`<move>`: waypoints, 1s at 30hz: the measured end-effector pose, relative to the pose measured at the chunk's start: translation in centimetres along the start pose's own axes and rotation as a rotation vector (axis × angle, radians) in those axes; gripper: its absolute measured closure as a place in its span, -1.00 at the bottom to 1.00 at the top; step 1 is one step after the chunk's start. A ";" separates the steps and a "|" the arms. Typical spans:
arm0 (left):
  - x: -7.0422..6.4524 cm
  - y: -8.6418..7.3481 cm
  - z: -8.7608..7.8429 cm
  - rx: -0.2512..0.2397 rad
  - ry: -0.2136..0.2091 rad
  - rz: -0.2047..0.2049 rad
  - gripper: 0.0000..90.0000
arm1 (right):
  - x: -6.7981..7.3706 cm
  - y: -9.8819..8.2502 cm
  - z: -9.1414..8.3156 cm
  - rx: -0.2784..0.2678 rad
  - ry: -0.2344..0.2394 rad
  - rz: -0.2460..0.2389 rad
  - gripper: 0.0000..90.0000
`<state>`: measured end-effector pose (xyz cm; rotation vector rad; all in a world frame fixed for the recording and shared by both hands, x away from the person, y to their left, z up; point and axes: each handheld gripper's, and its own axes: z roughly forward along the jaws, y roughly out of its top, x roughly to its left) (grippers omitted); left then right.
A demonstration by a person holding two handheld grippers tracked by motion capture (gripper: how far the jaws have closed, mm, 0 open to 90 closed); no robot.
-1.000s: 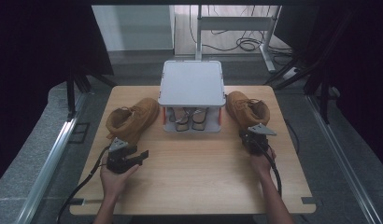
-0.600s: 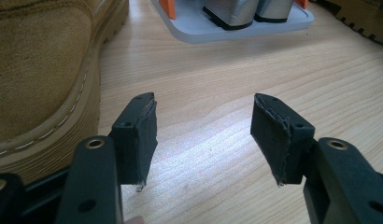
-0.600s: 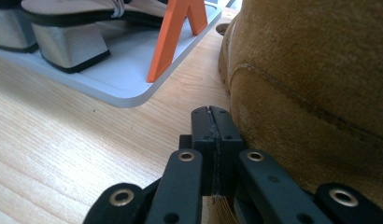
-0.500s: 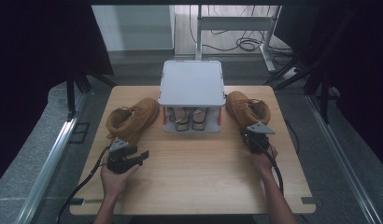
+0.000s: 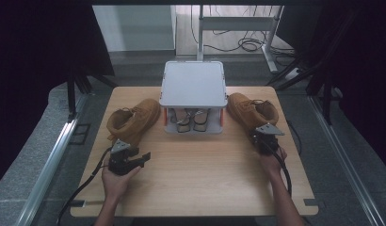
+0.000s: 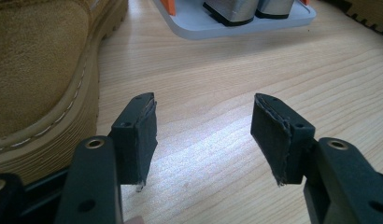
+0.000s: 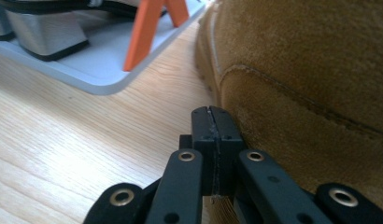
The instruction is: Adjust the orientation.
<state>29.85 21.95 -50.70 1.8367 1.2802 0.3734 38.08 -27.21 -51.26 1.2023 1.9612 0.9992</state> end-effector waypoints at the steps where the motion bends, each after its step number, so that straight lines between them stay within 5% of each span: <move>1: 0.0 0.0 0.0 0.000 0.000 0.000 -0.09 | -0.2 -0.1 -0.1 0.003 -0.006 0.003 0.99; 9: 0.3 0.0 0.0 -0.001 0.006 -0.007 -0.09 | -1.8 -0.5 -0.6 0.004 -0.021 0.030 0.99; 15: 0.6 -0.1 -0.2 -0.010 0.006 -0.020 -0.09 | -1.7 -0.5 -0.6 0.009 -0.021 0.023 0.99; 30: 0.4 1.1 -1.8 -0.045 -0.008 -0.005 -0.07 | -0.7 1.9 -3.9 -0.098 0.090 0.015 0.90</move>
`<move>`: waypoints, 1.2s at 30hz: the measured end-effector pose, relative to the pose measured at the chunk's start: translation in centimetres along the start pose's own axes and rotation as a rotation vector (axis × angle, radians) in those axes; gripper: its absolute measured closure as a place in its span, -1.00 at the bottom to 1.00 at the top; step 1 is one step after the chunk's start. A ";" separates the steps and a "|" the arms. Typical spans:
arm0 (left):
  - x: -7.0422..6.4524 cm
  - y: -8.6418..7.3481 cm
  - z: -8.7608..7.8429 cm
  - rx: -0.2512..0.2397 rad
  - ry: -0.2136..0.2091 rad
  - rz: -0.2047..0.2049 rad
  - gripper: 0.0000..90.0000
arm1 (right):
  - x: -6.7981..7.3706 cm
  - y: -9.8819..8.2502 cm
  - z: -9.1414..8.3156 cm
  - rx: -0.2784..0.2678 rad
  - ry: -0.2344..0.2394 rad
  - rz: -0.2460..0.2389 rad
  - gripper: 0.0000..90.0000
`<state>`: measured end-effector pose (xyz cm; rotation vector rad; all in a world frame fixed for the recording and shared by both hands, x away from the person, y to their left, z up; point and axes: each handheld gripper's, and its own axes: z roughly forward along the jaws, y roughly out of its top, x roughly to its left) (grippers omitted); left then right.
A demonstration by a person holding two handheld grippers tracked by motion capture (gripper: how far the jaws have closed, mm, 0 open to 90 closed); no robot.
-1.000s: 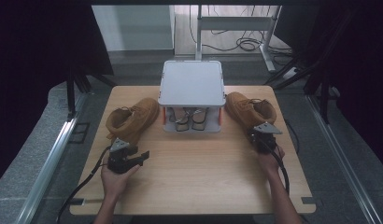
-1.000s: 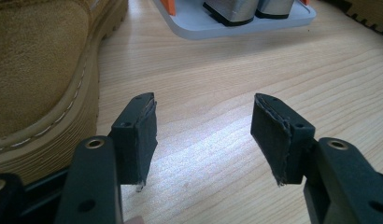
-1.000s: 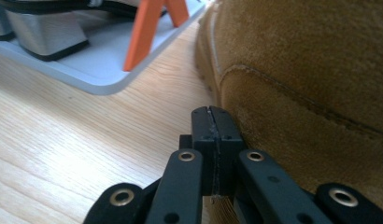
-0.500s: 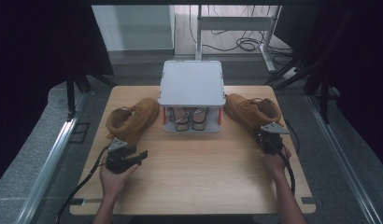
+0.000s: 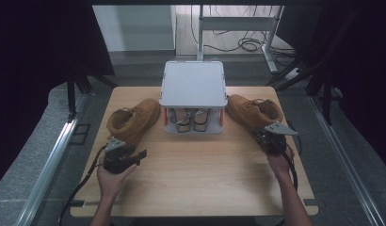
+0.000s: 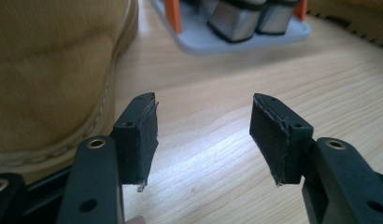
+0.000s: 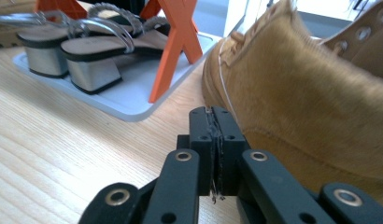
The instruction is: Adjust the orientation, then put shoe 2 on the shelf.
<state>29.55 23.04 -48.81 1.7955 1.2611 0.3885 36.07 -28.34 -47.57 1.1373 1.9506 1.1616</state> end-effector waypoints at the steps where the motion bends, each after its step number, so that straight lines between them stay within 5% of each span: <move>1: -0.1 0.4 -0.4 -0.009 -0.003 0.005 -0.07 | -0.1 0.2 -0.2 -0.003 0.005 0.002 0.87; 10: 1.1 4.2 -4.7 -0.113 0.025 0.035 -0.07 | -1.7 2.7 -2.5 -0.046 0.052 0.032 0.39; 18: 4.4 7.3 -7.1 -0.133 0.111 0.016 -0.07 | -3.6 5.2 -3.5 -0.056 0.030 0.033 0.27; 22: 6.3 8.2 -6.5 -0.104 0.157 -0.012 -0.06 | -4.2 6.0 -3.1 -0.046 0.027 0.042 0.25; 36: 10.3 10.4 -0.4 0.078 0.183 -0.065 -0.01 | -4.7 6.2 -3.0 -0.030 0.002 0.039 0.21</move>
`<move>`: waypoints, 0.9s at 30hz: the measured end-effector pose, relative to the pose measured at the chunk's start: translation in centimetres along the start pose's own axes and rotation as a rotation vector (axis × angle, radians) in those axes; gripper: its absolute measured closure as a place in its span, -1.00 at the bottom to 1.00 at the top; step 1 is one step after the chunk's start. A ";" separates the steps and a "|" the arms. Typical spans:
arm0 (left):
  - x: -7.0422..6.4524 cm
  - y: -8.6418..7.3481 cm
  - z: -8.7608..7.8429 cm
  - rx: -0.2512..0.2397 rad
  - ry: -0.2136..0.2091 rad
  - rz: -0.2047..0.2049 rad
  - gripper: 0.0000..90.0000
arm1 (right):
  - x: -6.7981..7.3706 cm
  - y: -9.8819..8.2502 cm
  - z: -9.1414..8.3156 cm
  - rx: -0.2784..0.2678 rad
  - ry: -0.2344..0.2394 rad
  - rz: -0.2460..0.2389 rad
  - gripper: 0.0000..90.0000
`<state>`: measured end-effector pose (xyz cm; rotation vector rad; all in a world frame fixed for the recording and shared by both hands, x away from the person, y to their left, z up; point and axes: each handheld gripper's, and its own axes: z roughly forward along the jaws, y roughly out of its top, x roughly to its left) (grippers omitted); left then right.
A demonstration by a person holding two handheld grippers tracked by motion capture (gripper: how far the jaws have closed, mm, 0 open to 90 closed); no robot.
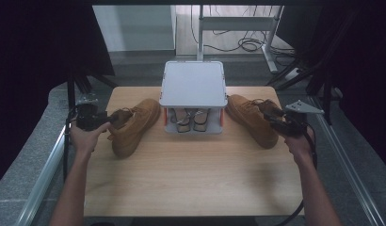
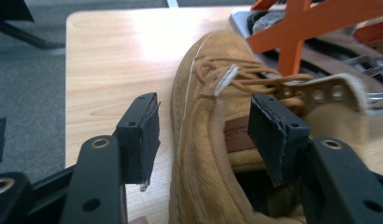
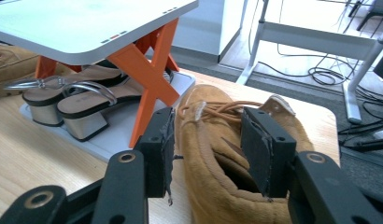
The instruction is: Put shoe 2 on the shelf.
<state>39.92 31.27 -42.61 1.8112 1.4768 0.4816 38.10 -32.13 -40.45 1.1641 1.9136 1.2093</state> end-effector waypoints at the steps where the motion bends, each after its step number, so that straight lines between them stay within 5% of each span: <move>1: 0.2 0.1 0.4 0.014 0.005 0.003 0.00 | -0.1 0.0 0.0 0.001 -0.001 0.000 0.21; 14: 0.1 -0.1 1.8 0.087 -0.021 -0.021 0.55 | -1.9 0.3 1.4 0.031 -0.055 0.016 0.13; 27: 0.0 -0.1 1.8 0.098 -0.010 -0.019 0.62 | -5.9 1.7 3.9 0.165 -0.046 0.044 0.00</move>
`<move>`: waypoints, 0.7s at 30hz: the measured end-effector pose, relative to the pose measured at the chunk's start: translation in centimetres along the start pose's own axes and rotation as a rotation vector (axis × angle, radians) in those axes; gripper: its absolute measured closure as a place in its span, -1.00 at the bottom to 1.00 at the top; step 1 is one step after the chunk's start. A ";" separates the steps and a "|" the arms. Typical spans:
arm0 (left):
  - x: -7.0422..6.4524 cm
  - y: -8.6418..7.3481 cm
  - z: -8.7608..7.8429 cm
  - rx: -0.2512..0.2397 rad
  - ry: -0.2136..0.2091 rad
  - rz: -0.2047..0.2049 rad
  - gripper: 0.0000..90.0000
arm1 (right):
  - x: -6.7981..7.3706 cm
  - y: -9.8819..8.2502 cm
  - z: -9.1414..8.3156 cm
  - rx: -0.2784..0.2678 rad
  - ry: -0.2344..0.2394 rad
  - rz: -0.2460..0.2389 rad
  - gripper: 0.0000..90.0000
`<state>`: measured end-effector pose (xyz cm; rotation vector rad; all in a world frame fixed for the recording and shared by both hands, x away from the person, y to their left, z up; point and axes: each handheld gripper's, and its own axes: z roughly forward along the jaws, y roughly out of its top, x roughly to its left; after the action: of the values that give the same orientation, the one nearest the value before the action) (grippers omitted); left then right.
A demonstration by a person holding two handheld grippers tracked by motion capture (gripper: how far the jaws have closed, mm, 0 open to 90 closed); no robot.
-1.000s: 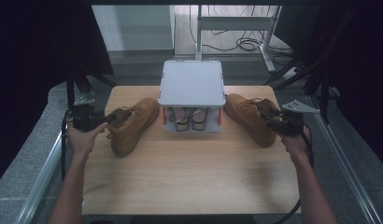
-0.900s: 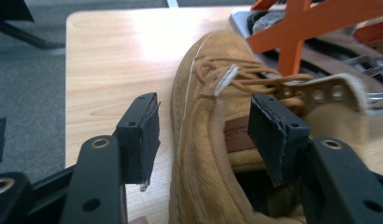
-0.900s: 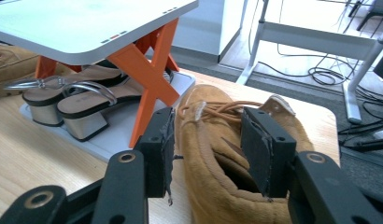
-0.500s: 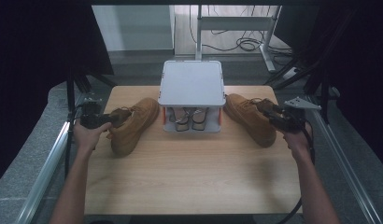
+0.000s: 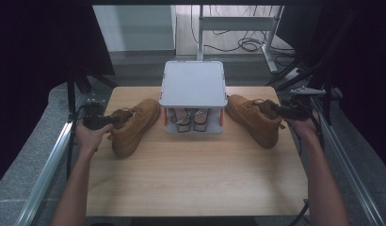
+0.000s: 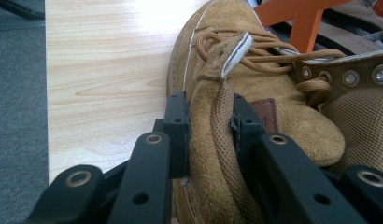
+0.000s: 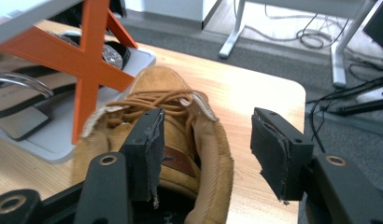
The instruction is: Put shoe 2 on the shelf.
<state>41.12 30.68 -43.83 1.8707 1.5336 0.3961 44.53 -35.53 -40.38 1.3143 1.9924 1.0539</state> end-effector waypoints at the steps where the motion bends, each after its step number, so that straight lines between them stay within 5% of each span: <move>1: 0.0 0.0 0.0 -0.002 -0.001 -0.002 0.62 | -0.1 0.0 0.2 0.010 0.005 0.002 0.02; 8: 0.0 -0.2 0.0 -0.014 0.000 0.000 0.63 | -0.4 -0.1 2.4 0.086 0.040 0.017 0.09; 17: 0.0 -0.2 0.0 -0.017 0.000 -0.005 0.63 | -0.7 -0.3 3.3 0.127 0.054 0.028 0.22; 21: 0.0 -0.2 0.0 -0.019 0.000 -0.006 0.63 | -0.9 -0.1 3.6 0.191 0.071 0.017 0.32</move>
<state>40.99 30.72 -44.00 1.8512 1.5304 0.4068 47.57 -35.28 -42.49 1.4115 2.1837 0.9490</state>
